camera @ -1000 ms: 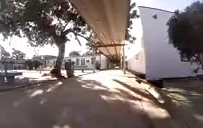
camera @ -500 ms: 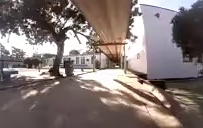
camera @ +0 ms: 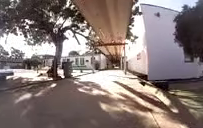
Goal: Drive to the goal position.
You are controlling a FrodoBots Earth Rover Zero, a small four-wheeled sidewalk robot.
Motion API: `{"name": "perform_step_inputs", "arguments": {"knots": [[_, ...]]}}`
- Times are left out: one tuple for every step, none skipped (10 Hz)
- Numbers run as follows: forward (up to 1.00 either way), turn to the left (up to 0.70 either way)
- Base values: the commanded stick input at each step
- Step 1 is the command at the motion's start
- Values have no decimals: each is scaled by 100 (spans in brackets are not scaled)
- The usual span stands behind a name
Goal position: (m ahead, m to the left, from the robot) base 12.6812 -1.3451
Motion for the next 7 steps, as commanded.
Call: {"name": "perform_step_inputs", "arguments": {"knots": [[50,0],[50,0],[50,0],[50,0],[50,0],[50,0],[50,0]]}}
